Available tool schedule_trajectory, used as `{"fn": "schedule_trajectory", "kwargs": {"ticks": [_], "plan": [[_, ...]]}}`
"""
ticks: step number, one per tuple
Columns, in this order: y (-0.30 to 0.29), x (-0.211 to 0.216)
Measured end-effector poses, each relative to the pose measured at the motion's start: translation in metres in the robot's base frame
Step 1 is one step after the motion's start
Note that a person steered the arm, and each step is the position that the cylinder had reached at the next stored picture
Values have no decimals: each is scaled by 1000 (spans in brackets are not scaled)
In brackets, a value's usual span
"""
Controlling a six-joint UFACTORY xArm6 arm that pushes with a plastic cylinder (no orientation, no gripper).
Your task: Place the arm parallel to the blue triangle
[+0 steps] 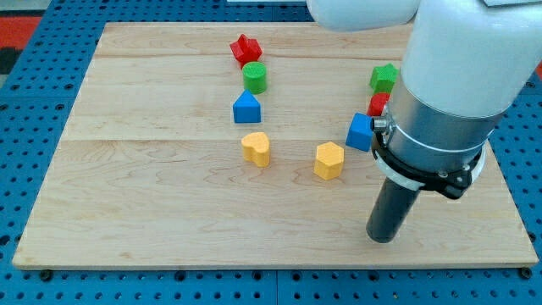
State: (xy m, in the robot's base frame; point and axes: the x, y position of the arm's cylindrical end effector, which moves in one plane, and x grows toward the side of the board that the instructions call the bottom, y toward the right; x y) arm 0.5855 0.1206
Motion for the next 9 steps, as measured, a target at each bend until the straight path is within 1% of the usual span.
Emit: {"fn": "schedule_trajectory", "kwargs": {"ticks": [2, 4, 6, 7, 9], "plan": [[-14, 33], [-91, 20], [-185, -26], [-226, -57], [-297, -113]]}}
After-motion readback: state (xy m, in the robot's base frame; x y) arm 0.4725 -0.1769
